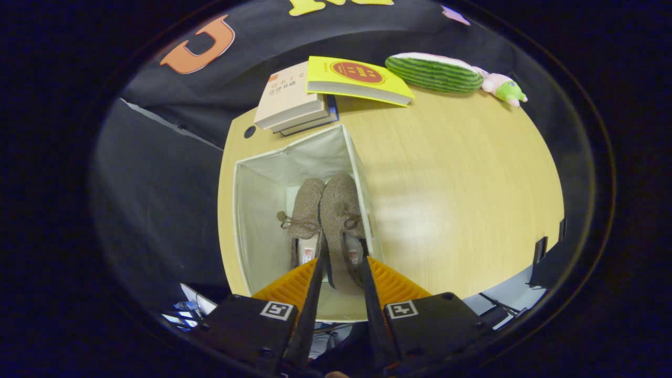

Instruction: Open the storage box then place both shoes into the box .Put the left shoe in first, then the right shoe, with the right side of both shoes facing outward in a uniform manner.

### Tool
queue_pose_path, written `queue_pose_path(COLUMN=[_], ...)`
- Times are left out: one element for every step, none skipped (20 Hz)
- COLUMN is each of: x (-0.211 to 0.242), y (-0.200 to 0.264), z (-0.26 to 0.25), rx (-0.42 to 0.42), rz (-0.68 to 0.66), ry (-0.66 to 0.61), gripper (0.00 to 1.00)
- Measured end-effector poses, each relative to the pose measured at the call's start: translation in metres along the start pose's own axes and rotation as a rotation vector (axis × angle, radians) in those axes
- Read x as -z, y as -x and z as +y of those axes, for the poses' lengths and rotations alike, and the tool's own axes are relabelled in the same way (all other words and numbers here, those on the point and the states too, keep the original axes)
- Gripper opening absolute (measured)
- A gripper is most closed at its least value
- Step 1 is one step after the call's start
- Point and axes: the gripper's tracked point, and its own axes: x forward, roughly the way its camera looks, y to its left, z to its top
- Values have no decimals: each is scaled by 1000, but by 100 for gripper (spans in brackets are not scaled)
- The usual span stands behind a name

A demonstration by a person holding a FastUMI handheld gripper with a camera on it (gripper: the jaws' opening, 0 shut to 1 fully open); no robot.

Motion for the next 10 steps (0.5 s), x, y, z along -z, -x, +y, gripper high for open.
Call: queue_pose_path(x=[-3, -7, -11, -16, -23, -31, -38, -47, -54, -60], y=[5, 11, 19, 29, 40, 52, 69, 86, 103, 121], z=[-1, -3, -3, -4, -6, -9, -11, -14, -17, -20], rx=[5, 12, 14, 20, 29, 38, 46, 51, 58, 63], rz=[-29, -61, -98, -138, -185, -236, -293, -352, -409, -464], ry=[17, 35, 52, 68, 81, 93, 102, 108, 115, 120], gripper=[56, 62, 68, 73, 79, 79, 79, 79, 79, 79])
